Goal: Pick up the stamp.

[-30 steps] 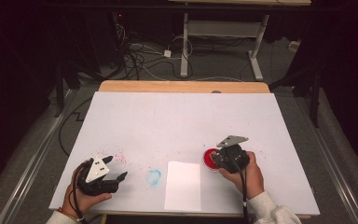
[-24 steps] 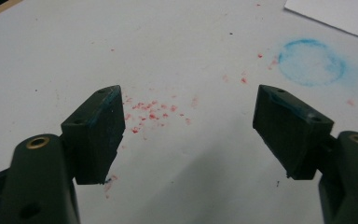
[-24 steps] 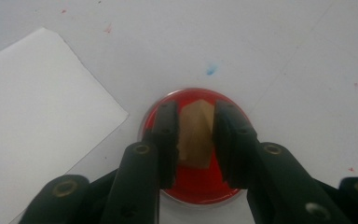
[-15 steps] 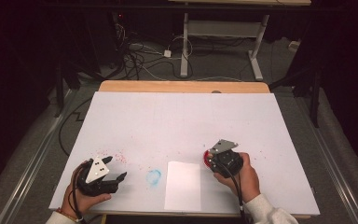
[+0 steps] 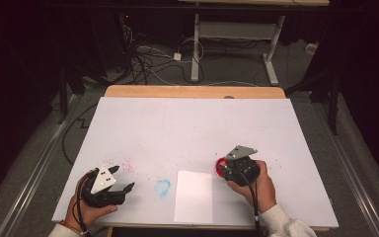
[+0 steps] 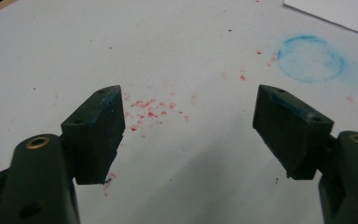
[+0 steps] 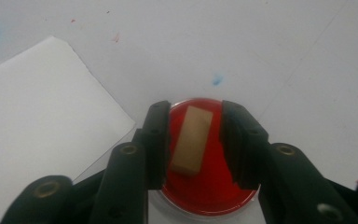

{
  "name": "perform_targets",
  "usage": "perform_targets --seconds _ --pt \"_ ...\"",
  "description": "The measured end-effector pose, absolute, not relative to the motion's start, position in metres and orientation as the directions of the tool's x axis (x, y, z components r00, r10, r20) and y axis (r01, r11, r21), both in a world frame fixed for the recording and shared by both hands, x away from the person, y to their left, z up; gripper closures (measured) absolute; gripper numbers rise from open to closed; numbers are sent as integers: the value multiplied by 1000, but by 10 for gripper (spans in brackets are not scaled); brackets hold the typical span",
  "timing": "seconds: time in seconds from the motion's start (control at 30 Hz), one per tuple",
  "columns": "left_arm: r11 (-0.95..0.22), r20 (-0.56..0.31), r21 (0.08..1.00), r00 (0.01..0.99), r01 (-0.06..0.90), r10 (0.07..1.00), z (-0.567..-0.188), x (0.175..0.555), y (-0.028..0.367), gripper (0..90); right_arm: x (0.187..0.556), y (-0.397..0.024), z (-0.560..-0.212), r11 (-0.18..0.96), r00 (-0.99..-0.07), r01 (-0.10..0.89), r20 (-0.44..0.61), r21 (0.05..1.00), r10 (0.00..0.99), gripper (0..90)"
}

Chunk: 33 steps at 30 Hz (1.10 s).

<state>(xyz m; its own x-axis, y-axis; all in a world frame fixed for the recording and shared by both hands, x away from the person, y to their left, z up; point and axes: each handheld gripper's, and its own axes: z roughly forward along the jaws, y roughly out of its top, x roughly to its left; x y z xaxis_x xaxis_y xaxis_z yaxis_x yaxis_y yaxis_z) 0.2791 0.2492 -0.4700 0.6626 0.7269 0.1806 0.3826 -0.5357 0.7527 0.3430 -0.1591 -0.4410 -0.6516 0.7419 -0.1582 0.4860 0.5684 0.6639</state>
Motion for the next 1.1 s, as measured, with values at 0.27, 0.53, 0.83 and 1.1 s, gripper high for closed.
perform_targets --seconds 0.27,0.53,0.83,1.1 --pt "-537 178 750 664 386 726 -471 279 250 243 349 -161 -447 554 -652 519 -117 651 749 756" --pt "-529 166 753 665 391 728 -472 280 252 243 351 -162 -448 557 -666 512 -108 654 738 762" --pt "-531 157 754 679 386 717 -473 284 250 243 347 -170 -440 556 -672 486 -118 675 731 763" --pt "-536 157 751 685 385 712 -474 283 250 243 345 -180 -426 539 -671 466 -116 702 732 763"
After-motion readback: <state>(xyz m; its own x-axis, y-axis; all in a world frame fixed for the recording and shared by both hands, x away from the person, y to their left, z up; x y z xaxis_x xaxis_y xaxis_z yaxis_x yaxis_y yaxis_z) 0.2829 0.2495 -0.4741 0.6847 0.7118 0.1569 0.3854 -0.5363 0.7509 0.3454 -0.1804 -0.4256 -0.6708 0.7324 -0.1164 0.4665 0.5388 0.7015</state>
